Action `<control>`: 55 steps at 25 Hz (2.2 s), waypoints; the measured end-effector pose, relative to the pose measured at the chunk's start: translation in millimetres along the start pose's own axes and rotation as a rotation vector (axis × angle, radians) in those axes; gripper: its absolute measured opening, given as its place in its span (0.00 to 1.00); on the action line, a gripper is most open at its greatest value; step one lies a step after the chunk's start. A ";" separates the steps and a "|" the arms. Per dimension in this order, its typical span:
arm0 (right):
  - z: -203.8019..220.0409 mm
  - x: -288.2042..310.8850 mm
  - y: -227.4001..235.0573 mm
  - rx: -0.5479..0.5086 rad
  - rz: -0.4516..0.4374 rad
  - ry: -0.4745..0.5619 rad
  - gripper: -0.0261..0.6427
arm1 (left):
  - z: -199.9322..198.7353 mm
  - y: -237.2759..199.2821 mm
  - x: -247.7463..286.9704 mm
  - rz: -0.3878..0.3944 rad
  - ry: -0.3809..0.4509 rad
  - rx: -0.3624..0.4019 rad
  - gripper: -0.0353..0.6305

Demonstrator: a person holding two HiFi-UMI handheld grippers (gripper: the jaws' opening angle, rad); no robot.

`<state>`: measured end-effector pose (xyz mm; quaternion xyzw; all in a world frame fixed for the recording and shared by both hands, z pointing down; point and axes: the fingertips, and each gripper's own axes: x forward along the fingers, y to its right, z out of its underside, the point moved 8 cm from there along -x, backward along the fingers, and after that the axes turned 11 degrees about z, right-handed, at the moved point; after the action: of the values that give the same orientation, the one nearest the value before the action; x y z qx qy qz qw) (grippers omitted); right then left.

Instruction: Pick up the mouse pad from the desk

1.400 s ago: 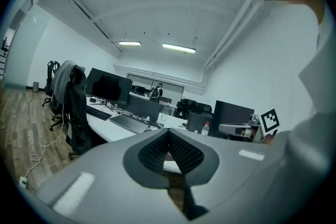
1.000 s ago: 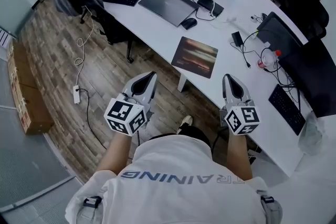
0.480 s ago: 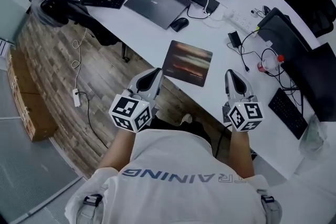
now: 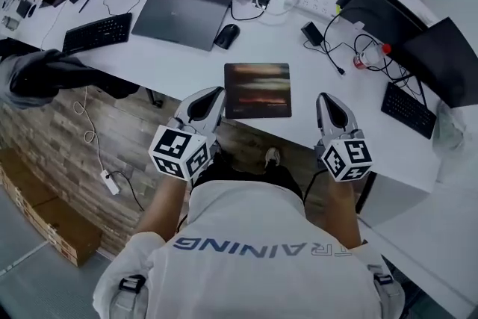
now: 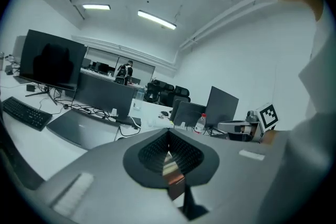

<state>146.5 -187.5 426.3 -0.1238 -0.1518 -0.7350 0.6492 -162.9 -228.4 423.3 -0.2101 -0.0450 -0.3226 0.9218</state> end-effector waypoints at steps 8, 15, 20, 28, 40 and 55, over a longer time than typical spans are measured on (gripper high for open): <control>8.4 8.8 -9.9 -0.032 0.021 -0.062 0.21 | -1.3 -14.9 8.6 0.036 -0.026 -0.021 0.05; 33.2 31.7 0.2 -0.126 -0.082 -0.206 0.41 | 5.7 4.1 15.2 -0.020 -0.038 -0.035 0.05; 62.0 51.6 -3.7 -0.214 -0.140 -0.324 0.52 | 17.0 12.3 12.5 -0.069 -0.054 -0.049 0.05; 124.8 89.4 -14.1 -0.323 -0.202 -0.516 0.59 | 26.7 17.8 6.6 -0.103 -0.067 -0.070 0.05; 196.6 131.2 -20.9 -0.404 -0.183 -0.695 0.50 | 27.2 10.4 7.7 -0.086 -0.099 -0.078 0.05; 197.6 131.1 -24.8 -0.421 -0.142 -0.666 0.34 | 25.9 9.4 8.8 -0.058 -0.105 -0.067 0.05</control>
<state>102.3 -229.1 656.9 -0.4749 -0.2083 -0.7128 0.4723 -148.9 -216.1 445.3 -0.2562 -0.0885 -0.3391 0.9009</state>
